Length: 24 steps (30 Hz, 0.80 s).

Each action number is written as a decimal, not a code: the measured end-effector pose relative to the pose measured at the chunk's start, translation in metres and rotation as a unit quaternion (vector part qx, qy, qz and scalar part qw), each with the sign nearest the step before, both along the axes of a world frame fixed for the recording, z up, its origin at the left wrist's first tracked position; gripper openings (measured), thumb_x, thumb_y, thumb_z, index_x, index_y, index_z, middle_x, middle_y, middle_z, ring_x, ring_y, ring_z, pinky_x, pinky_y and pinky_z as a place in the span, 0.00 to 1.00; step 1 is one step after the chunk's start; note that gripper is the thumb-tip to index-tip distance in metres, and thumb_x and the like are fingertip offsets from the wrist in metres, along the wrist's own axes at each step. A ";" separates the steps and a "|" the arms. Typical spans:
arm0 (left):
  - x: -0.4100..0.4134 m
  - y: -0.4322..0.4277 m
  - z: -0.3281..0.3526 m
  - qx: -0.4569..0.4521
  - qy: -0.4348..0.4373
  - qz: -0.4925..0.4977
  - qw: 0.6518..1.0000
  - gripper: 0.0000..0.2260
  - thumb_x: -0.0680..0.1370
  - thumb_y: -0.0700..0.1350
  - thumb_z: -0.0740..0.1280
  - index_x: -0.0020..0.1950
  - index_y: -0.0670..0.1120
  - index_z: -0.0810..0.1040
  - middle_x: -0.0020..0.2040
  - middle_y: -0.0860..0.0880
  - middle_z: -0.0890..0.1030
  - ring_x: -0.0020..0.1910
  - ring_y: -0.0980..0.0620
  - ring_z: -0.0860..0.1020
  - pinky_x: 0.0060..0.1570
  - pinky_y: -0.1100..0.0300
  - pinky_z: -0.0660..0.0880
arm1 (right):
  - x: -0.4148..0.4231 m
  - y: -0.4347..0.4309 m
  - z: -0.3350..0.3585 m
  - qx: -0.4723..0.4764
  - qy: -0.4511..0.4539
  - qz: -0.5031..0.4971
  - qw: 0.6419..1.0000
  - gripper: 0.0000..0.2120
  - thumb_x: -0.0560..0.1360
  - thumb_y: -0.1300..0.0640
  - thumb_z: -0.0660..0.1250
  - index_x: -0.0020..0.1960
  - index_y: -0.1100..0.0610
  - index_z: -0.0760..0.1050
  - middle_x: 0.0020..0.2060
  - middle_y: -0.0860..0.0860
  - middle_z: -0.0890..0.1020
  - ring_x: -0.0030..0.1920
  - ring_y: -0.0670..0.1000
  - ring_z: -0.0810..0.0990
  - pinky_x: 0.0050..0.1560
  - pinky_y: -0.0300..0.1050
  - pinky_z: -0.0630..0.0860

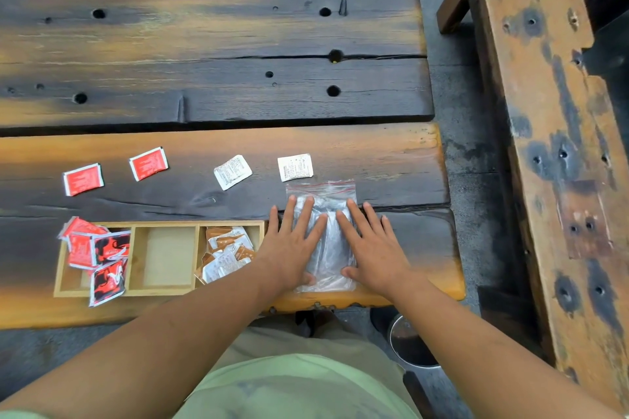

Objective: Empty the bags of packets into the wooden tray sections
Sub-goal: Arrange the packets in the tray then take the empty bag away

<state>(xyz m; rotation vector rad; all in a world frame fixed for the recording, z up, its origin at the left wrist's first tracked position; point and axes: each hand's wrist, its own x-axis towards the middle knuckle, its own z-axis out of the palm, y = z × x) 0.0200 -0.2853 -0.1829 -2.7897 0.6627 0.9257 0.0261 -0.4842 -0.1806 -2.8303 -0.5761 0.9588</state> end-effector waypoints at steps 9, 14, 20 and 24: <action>0.000 -0.005 0.000 -0.016 0.020 0.022 0.999 0.54 0.73 0.67 0.68 0.78 0.49 0.29 0.77 0.41 0.26 0.75 0.31 0.30 0.74 0.30 0.47 | 0.001 0.003 0.001 -0.010 0.008 -0.018 1.000 0.50 0.76 0.46 0.70 0.81 0.50 0.36 0.80 0.50 0.34 0.80 0.58 0.33 0.79 0.64 0.44; 0.003 -0.009 -0.002 -0.015 0.030 0.027 0.999 0.55 0.72 0.67 0.69 0.78 0.51 0.29 0.76 0.42 0.25 0.75 0.32 0.29 0.72 0.28 0.47 | 0.004 -0.002 0.002 -0.009 0.011 -0.016 1.000 0.50 0.76 0.46 0.70 0.81 0.49 0.37 0.80 0.50 0.34 0.80 0.57 0.34 0.79 0.63 0.45; 0.015 -0.010 0.017 -0.071 0.051 0.090 0.992 0.45 0.74 0.65 0.67 0.81 0.52 0.47 0.82 0.47 0.39 0.79 0.38 0.38 0.75 0.32 0.49 | 0.010 -0.001 0.015 0.056 0.001 -0.055 0.997 0.41 0.77 0.44 0.68 0.81 0.48 0.49 0.82 0.49 0.48 0.81 0.57 0.44 0.79 0.59 0.52; 0.014 -0.007 0.034 -0.185 -0.011 0.209 0.960 0.31 0.76 0.56 0.70 0.76 0.48 0.65 0.79 0.47 0.62 0.77 0.45 0.60 0.73 0.46 0.63 | 0.014 -0.001 0.032 0.123 -0.073 -0.091 0.985 0.26 0.79 0.48 0.67 0.74 0.53 0.67 0.75 0.50 0.67 0.76 0.53 0.61 0.76 0.51 0.60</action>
